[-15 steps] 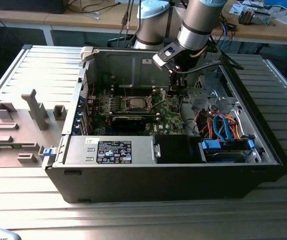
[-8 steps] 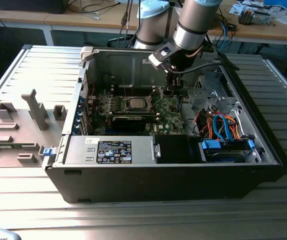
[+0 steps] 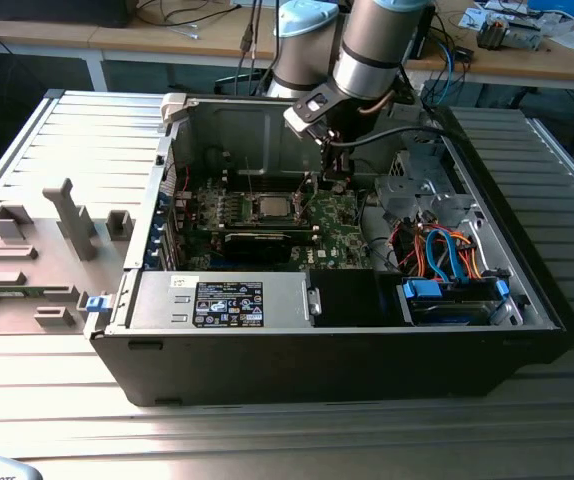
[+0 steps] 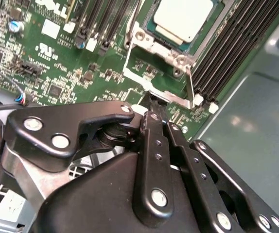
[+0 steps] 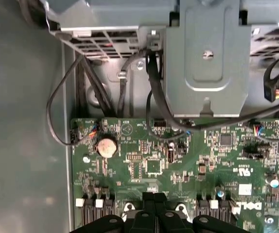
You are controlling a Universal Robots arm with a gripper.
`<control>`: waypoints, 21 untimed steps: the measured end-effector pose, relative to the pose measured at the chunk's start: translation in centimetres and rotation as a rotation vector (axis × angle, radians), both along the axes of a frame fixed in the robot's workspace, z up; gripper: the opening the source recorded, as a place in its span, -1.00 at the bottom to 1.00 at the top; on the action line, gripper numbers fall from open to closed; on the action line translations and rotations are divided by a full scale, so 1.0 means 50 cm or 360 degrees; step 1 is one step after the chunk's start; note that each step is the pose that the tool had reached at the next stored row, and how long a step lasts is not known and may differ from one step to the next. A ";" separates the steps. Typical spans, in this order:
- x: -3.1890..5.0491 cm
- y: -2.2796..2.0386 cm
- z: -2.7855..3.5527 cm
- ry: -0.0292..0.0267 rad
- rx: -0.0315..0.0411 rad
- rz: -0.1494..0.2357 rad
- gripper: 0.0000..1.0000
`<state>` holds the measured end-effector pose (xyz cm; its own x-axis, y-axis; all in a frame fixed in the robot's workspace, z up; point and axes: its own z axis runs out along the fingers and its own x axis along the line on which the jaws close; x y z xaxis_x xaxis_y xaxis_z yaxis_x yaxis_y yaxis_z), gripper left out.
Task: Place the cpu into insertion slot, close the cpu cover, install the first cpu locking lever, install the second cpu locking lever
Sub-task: 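Close the cpu cover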
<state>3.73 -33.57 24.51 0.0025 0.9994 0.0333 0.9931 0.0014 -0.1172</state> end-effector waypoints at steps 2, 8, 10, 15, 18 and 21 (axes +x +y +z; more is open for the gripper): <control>-0.010 0.0000 0.000 -0.00001 0.0000 0.0000 -0.79; -0.033 0.0000 0.000 -0.00003 0.0000 0.0000 -0.79; -0.044 0.0000 0.000 -0.00004 0.0000 0.0000 -0.79; -0.060 0.0000 0.000 -0.00004 0.0000 0.0000 -0.79; -0.068 0.0000 0.000 -0.00003 0.0000 0.0000 -0.79; -0.078 0.0000 0.000 -0.00004 0.0000 0.0000 -0.79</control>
<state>-0.16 -33.57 24.51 0.0025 0.9994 0.0333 0.9931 0.0014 -0.1169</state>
